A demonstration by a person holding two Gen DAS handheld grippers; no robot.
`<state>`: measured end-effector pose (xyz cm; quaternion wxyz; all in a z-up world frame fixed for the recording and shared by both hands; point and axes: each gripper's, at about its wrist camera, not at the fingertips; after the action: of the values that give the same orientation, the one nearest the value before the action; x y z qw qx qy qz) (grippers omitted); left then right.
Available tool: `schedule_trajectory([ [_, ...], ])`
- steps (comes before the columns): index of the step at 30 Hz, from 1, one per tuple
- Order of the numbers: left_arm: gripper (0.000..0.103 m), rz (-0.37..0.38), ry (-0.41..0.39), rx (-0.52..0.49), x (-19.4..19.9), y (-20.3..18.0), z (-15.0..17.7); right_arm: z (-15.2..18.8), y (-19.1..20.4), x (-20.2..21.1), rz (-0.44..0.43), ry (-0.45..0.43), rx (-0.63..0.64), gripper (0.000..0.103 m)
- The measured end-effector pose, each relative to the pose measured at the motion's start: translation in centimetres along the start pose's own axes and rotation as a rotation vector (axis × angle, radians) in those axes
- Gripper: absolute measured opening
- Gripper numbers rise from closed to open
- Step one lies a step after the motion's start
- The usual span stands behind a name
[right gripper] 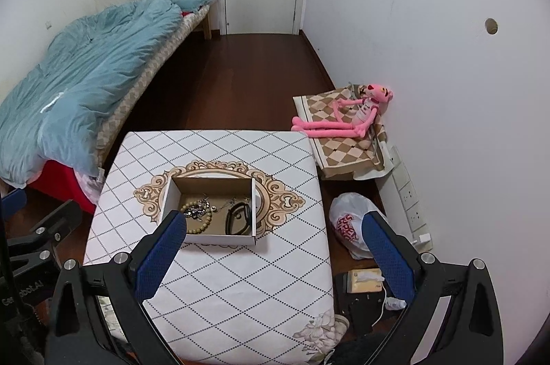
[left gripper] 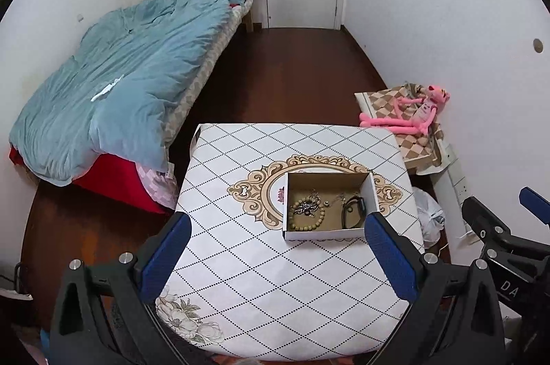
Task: Organize jewelry
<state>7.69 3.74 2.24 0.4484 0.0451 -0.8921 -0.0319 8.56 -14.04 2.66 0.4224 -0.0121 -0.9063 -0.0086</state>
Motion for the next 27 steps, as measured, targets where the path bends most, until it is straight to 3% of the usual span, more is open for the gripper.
schedule_trajectory([
  [7, 0.103, 0.018, 0.026, -0.002, -1.0, -0.3, 0.0, 0.2, -0.2, -1.9, 0.009, 0.04, 0.001, 0.103],
  [27, 0.103, 0.012, 0.042, 0.015, -1.6, 0.0, 0.4, 0.3, 0.2, -2.1, 0.008, 0.054, 0.014, 0.103],
])
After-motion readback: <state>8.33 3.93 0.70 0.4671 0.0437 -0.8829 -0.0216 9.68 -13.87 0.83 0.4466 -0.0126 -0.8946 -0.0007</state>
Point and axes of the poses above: each gripper's, at about its wrist camera, not at the fingertips, and x roughly against the way its jaws point, y to its left, z to its underside, and after that the axes turned 8 degrees about -x, right-handed
